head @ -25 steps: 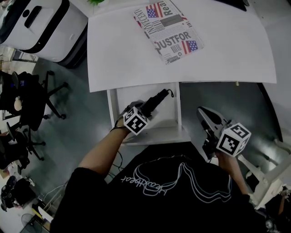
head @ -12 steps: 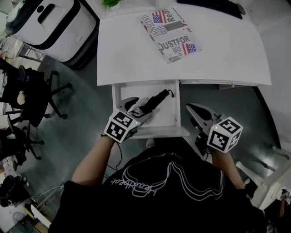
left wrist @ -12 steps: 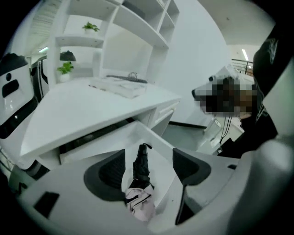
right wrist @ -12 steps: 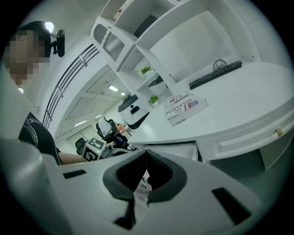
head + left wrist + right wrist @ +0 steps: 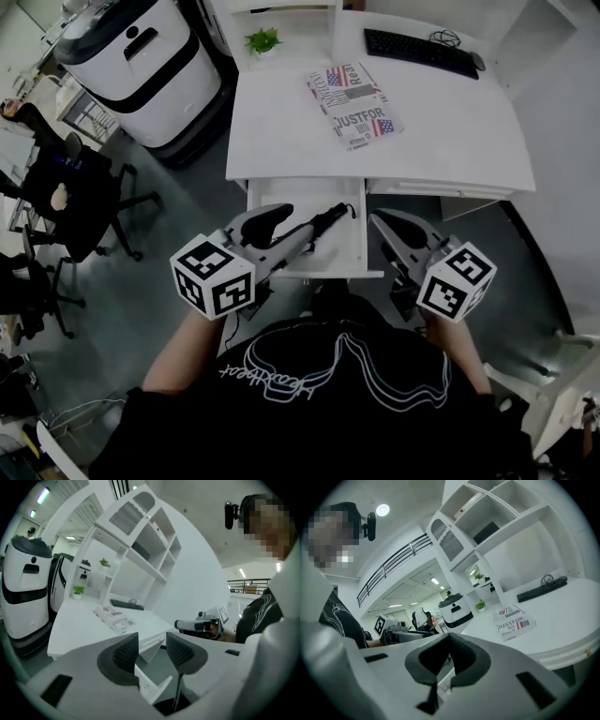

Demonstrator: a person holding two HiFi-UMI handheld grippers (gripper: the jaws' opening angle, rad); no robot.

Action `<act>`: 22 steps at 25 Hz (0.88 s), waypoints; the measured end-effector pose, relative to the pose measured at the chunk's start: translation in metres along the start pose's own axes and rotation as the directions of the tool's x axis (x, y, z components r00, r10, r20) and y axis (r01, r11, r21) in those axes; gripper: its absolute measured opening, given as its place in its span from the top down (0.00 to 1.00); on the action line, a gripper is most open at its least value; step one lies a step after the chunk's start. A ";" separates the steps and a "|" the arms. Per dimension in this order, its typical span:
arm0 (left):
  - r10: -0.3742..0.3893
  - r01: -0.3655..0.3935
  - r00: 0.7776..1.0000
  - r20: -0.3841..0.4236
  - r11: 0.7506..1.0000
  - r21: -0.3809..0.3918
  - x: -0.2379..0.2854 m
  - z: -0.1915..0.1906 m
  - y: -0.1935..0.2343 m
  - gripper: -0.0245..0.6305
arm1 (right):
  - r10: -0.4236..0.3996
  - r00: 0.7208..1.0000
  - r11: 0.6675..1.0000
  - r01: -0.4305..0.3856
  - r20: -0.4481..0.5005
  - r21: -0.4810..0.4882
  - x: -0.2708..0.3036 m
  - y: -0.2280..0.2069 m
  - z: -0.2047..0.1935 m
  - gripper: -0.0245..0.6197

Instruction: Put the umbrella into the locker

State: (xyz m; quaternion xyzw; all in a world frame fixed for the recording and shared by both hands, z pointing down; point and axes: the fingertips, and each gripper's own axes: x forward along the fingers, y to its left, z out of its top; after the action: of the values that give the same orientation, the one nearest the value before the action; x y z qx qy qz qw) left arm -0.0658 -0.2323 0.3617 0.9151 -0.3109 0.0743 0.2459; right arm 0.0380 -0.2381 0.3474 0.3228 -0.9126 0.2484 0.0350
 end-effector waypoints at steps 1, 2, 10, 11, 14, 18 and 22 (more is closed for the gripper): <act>-0.013 0.013 0.999 0.033 1.000 0.011 -0.009 0.011 -0.009 0.70 | 0.006 1.000 1.000 -0.005 0.019 -0.016 -0.004 0.009 0.007 0.96; -0.025 0.024 0.998 0.062 1.000 0.020 -0.018 0.021 -0.017 0.75 | 0.010 0.999 0.999 -0.008 0.035 -0.032 -0.007 0.019 0.013 0.96; -0.098 0.078 0.970 0.224 0.992 0.097 -0.072 0.063 -0.077 0.95 | 0.079 0.987 0.984 -0.055 0.140 -0.169 -0.034 0.091 0.051 0.96; -0.105 0.083 0.969 0.224 0.991 0.106 -0.075 0.063 -0.083 0.95 | 0.092 0.984 0.981 -0.063 0.154 -0.184 -0.036 0.099 0.053 0.96; -0.096 0.068 0.969 0.226 0.990 0.126 -0.083 0.061 -0.094 0.95 | 0.112 0.979 0.972 -0.073 0.168 -0.224 -0.041 0.115 0.053 0.96; -0.085 0.057 0.969 0.234 0.991 0.122 -0.094 0.060 -0.100 0.95 | 0.110 0.979 0.969 -0.067 0.171 -0.238 -0.042 0.125 0.052 0.96; -0.090 0.062 0.966 0.243 0.991 0.119 -0.103 0.061 -0.106 0.95 | 0.148 0.974 0.958 -0.098 0.173 -0.270 -0.042 0.141 0.049 0.96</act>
State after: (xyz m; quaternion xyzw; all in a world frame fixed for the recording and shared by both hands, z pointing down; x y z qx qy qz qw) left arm -0.0848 -0.1345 0.2362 0.9406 -0.2991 -0.0331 0.1570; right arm -0.0101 -0.1435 0.2343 0.2802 -0.9547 0.0964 -0.0264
